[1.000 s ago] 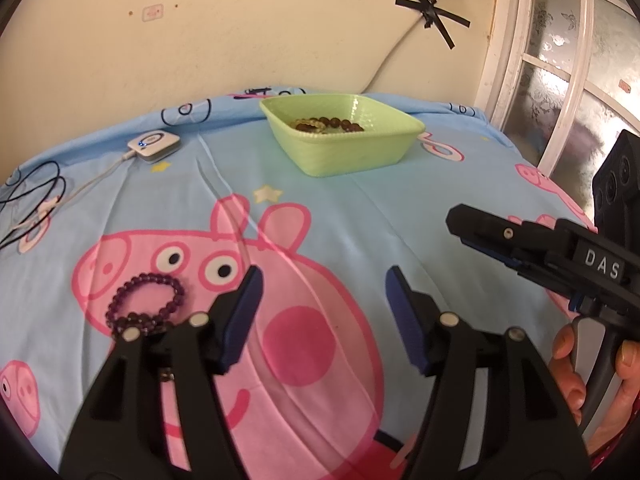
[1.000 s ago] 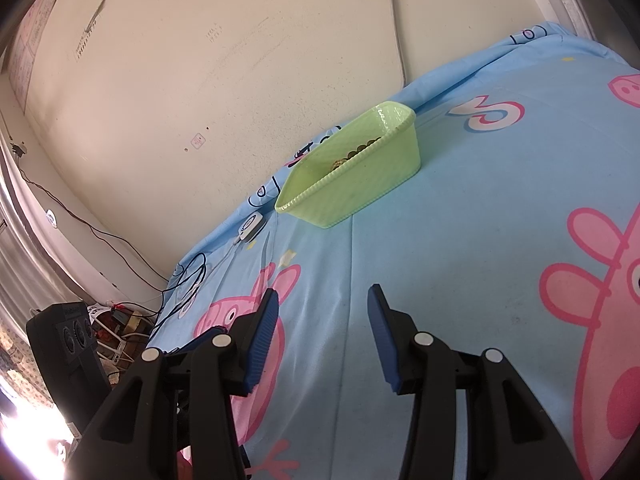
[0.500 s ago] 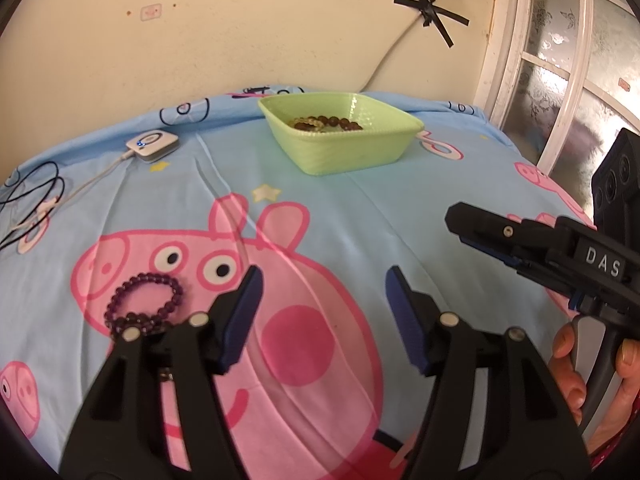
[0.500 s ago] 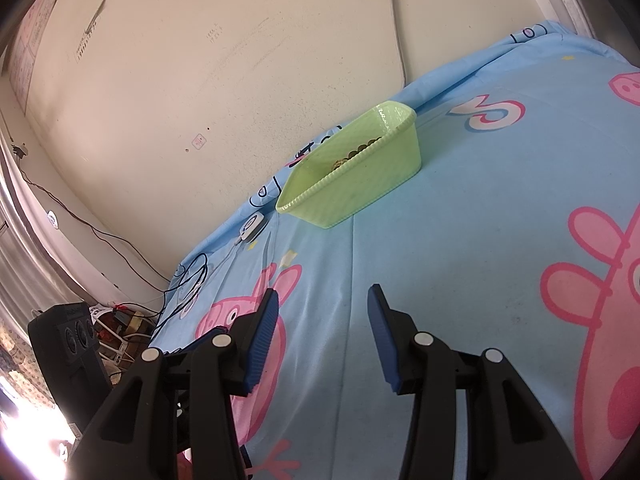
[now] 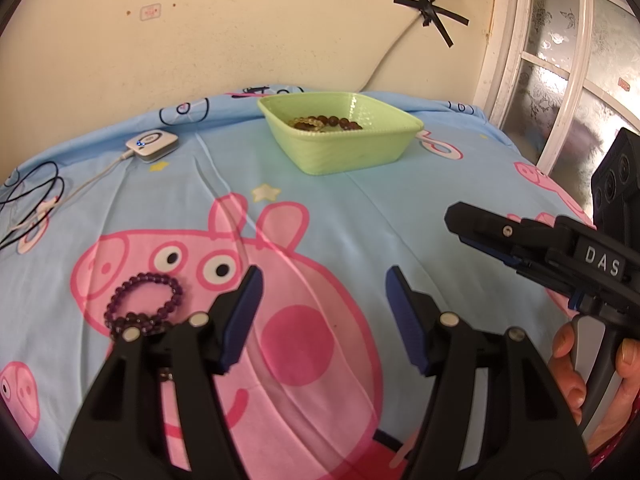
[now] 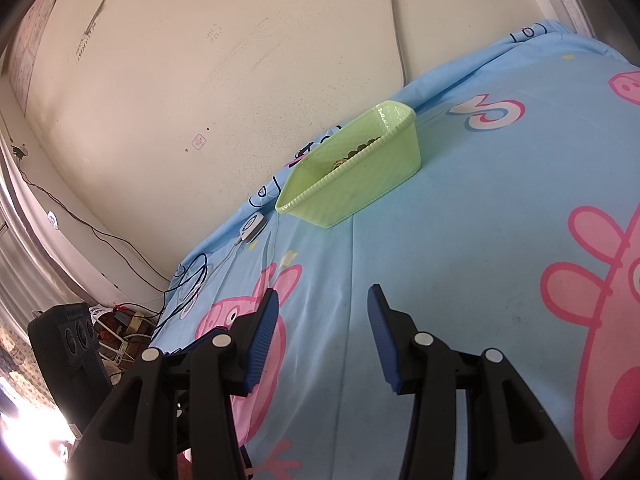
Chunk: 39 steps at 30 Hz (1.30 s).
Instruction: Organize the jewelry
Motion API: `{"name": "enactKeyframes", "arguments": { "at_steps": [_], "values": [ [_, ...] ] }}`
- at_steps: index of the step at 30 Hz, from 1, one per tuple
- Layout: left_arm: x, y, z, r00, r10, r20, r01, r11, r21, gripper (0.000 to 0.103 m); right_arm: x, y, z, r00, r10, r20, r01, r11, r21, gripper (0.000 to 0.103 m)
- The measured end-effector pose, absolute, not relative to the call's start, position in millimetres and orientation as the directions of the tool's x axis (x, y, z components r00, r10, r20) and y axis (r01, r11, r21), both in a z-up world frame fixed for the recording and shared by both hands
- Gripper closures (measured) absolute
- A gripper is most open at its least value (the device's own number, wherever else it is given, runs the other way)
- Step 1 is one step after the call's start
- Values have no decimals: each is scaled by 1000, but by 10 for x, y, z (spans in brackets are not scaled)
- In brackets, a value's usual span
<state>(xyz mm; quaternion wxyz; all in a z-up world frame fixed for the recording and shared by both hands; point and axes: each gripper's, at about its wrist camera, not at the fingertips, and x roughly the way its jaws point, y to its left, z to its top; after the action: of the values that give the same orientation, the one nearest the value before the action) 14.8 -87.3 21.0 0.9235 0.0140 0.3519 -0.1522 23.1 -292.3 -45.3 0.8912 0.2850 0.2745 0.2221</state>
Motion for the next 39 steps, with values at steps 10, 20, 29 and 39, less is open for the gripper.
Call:
{"name": "enactKeyframes", "arguments": {
  "at_steps": [10,20,29,39],
  "values": [
    [149,-873,211,706,-271,-654,291,953,-81,42,242,-2935,-452,749,554,-363,-241,738,630,79],
    [150,-874,212,706,-271,-655,291,953,-81,42,251,-2929,-452,750,554,-361,-240,737,632,79],
    [154,-876,216,704,-271,-656,291,953,-81,42,259,-2913,-447,749,553,-364,-240,739,630,79],
    [95,-687,242,687,-306,-659,304,945,-122,42,296,-2864,-447,727,564,-391,-250,748,615,79]
  ]
}}
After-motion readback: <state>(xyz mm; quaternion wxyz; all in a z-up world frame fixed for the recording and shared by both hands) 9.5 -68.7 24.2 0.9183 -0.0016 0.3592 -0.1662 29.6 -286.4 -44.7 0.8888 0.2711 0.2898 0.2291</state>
